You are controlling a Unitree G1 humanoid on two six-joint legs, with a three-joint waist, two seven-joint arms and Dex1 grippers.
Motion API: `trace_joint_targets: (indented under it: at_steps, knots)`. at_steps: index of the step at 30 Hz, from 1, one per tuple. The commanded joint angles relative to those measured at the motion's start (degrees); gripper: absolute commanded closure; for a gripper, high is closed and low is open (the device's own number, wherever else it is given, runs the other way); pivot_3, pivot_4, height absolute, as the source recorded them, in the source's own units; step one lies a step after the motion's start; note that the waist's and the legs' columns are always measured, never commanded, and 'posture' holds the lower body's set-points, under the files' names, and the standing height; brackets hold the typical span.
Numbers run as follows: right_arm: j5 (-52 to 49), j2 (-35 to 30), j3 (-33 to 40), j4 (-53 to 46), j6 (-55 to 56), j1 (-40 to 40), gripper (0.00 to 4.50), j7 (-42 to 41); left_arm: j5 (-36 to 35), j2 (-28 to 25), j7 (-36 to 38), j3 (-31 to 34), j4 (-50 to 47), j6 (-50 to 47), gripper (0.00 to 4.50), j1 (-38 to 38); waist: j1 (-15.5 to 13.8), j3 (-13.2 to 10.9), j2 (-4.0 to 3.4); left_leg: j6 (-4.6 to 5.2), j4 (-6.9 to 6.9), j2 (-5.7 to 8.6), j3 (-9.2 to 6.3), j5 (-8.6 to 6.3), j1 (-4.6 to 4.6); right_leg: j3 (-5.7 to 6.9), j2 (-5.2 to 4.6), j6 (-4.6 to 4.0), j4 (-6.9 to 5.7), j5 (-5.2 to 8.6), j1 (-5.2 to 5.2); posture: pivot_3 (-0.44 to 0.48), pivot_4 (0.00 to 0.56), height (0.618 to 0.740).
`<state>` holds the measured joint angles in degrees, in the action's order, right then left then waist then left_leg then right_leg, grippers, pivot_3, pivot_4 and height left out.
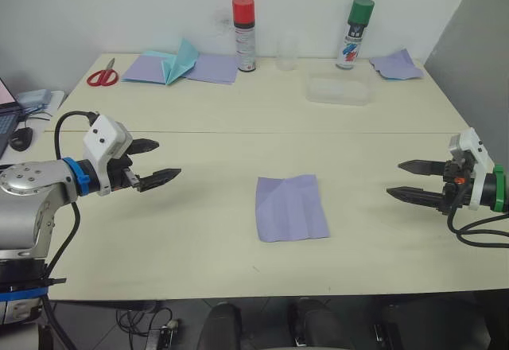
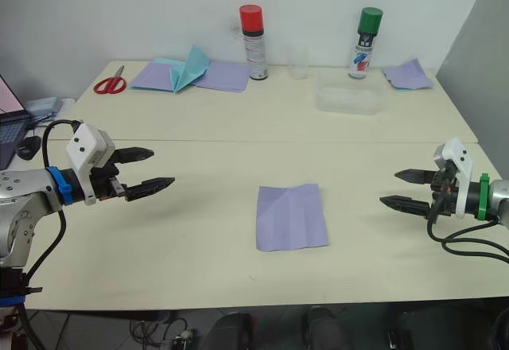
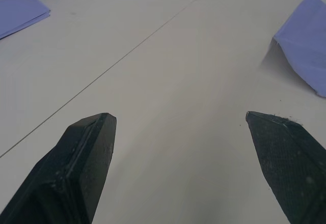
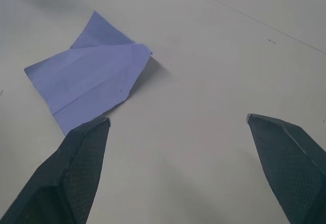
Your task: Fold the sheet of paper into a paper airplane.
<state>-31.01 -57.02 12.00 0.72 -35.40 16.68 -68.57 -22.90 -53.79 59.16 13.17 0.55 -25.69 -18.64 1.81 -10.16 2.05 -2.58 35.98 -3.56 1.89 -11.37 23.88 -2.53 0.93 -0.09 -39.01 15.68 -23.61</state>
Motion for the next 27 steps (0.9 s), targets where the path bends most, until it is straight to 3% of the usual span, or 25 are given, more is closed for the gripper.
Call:
trace_joint_targets:
  at_steps: [1, 12, 19, 22, 27]
  knots:
    - [-0.8, -1.2, 2.3, -2.1, 0.0, -0.4, 0.0, 0.0, 0.6, -1.0, 0.4, 0.0, 0.4, 1.2, 0.01, -1.0, 0.0, 0.0, 0.0, 0.0, 0.0, 0.0, 0.0, 0.0, 0.0, 0.0, 0.0, 0.0, 0.0, 0.0, 0.0, 0.0, 0.15, 0.74]
    - [-0.3, -1.1, 2.1, -2.4, 0.1, -0.9, 0.0, 0.1, -1.2, -0.1, 1.0, -0.2, 0.2, -1.1, 0.01, -2.0, 0.0, 0.0, 0.0, 0.0, 0.02, 0.01, -0.01, 0.0, 0.0, 0.01, 0.0, 0.01, -0.01, 0.0, 0.02, 0.0, 0.15, 0.74]
    - [0.1, 0.7, 0.3, -3.0, 0.2, -0.7, 0.0, 0.7, -6.5, 3.7, -1.4, -0.8, -8.8, -7.0, 0.01, -3.0, 0.0, 0.0, 0.01, 0.0, 0.05, 0.01, -0.01, 0.0, 0.0, -0.01, -0.01, 0.03, 0.0, -0.01, 0.05, 0.0, 0.15, 0.74]
    - [1.3, 2.2, -1.4, -2.3, 1.3, -0.1, 0.0, 1.5, -8.5, 8.1, -3.6, -3.3, -13.5, -8.3, 0.6, -3.8, 0.0, 0.0, 0.01, 0.0, 0.07, 0.03, -0.04, 0.0, -0.01, 0.01, 0.0, 0.03, -0.01, -0.02, 0.08, 0.0, 0.15, 0.74]
    - [2.7, 4.3, -4.6, -1.9, 2.4, 1.2, 0.0, 1.7, -5.1, 16.6, -7.1, -11.9, -15.7, -7.0, 2.16, -6.4, -0.1, 0.0, 0.01, -0.01, 0.17, 0.12, -0.05, 0.01, -0.04, -0.03, 0.02, 0.14, -0.01, -0.09, 0.17, 0.0, 0.15, 0.74]
